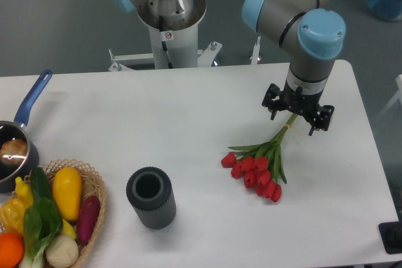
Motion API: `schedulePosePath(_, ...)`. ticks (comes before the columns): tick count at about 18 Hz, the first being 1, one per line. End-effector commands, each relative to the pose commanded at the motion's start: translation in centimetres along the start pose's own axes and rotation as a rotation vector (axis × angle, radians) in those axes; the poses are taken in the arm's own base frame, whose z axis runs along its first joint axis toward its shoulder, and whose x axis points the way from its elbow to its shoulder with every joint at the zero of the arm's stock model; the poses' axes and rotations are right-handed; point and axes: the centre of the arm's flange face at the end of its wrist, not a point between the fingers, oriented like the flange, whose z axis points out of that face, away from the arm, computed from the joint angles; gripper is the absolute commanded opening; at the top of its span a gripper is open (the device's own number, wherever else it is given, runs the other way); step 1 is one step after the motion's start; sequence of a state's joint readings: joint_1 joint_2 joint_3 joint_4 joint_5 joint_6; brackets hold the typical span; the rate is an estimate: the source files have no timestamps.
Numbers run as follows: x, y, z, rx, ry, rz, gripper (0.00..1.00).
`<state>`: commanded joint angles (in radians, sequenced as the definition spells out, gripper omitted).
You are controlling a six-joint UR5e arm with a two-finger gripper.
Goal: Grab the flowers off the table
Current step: 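Lower the open gripper down onto the green stems of the red tulips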
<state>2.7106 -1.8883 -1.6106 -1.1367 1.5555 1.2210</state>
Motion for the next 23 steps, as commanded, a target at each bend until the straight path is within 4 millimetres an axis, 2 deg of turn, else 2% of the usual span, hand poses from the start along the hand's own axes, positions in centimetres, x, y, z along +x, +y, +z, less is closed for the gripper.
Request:
schedulePosePath(3, 0.2, 0.2, 0.4, -0.002, 0.009, -0.003, 1.00)
schedulePosePath(6, 2.3, 0.9, 4.0, -0.027, 0.077, -0.006, 1.00)
schedulePosePath(9, 3.5, 1.1, 5.7, -0.034, 0.084, 0.000, 1.00)
schedulePosePath(12, 3.6, 0.9, 6.3, -0.035, 0.092, 0.014, 1.00)
schedulePosePath(15, 2.2, 0.1, 8.2, -0.019, 0.054, 0.022, 1.00)
schedulePosePath(19, 1.5, -0.8, 9.9, -0.013, 0.041, 0.036, 1.00)
schedulePosePath(22, 2.4, -2.4, 12.0, -0.020, 0.069, 0.072, 1.00)
schedulePosePath(23, 2.4, -2.6, 12.1, -0.020, 0.067, 0.076, 1.00)
